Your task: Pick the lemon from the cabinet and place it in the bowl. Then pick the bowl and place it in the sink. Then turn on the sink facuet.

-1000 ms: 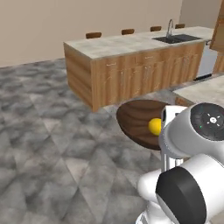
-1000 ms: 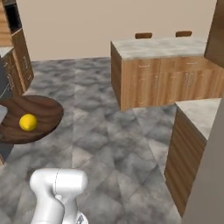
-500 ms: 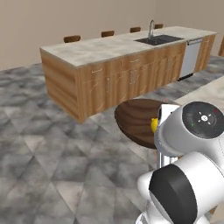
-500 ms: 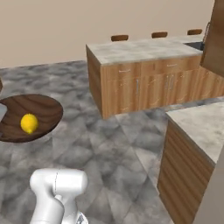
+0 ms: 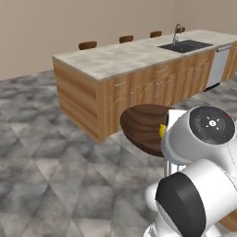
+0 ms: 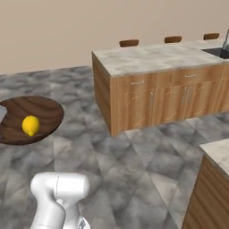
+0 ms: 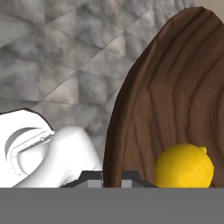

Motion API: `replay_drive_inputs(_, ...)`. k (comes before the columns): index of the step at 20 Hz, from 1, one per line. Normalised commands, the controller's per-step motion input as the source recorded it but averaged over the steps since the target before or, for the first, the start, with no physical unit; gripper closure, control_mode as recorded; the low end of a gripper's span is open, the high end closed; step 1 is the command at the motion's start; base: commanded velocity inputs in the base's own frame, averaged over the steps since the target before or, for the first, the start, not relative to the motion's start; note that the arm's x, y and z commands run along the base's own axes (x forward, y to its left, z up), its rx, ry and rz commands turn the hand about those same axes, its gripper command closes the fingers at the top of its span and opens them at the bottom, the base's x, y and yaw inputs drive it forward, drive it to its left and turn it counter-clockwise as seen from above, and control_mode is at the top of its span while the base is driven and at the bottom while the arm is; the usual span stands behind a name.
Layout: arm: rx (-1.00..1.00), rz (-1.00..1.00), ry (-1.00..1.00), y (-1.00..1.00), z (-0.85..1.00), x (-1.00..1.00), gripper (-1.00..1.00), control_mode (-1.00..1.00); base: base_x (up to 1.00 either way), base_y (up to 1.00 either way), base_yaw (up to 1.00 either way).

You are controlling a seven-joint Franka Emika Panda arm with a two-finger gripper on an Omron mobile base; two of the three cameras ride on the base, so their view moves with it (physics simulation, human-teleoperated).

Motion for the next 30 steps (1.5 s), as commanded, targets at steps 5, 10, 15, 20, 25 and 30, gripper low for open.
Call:
replay_drive_inputs(5,0.00,0.00,0.00,0.00,0.00,0.00,1.00,1.00,1.00,0.04,-0.05)
replay_drive_inputs(10,0.00,0.00,0.00,0.00,0.00,0.00,1.00,1.00,1.00,0.00,-0.20)
replay_drive_inputs(15,0.00,0.00,0.00,0.00,0.00,0.00,1.00,1.00,1.00,0.00,-0.26)
replay_drive_inputs(20,0.00,0.00,0.00,0.00,0.00,0.00,1.00,1.00,0.98,-0.06,-0.46)
replay_drive_inputs(25,0.00,0.00,0.00,0.00,0.00,0.00,1.00,1.00,0.85,-0.04,-0.61)
replay_drive_inputs(30,0.00,0.00,0.00,0.00,0.00,0.00,1.00,1.00,0.82,-0.01,-0.63)
